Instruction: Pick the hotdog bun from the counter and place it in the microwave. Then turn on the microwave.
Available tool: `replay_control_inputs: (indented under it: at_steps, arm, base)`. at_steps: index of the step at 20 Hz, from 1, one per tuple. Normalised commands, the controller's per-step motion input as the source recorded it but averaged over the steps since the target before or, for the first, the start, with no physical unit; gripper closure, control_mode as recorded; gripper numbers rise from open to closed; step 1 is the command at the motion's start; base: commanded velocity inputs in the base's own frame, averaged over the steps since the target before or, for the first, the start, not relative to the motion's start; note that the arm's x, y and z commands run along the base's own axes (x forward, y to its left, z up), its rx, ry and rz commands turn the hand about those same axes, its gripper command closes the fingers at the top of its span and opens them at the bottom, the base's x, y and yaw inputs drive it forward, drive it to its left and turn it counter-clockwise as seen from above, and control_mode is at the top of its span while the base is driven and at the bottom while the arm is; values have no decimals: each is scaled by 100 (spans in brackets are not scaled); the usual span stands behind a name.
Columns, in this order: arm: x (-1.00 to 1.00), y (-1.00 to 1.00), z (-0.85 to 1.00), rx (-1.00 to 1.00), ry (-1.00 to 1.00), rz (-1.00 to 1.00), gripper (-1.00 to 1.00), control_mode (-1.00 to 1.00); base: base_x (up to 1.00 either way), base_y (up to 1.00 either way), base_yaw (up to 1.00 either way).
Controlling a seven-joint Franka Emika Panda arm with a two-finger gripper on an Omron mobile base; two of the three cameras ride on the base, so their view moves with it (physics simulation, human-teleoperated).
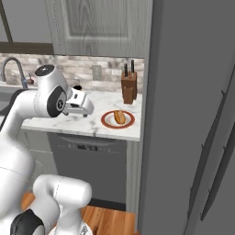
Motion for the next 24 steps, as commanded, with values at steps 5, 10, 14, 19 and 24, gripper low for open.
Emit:
replay_control_inputs:
  at_steps: [5, 10, 14, 19, 24]
  arm:
    - [34, -10, -9, -6, 0, 1, -100, -100]
    - [30, -16, -11, -3, 0, 2, -100, -100]
    - [29, -20, -10, 0, 0, 2, -100, -100]
    - [27, -15, -8, 0, 0, 2, -100, -100]
    - [18, -3, -4, 0, -1, 3, -100, -100]
  base:
    - [0, 0, 0]
    - [0, 0, 0]
    - [0, 0, 0]
    - [0, 0, 0]
    - [0, 0, 0]
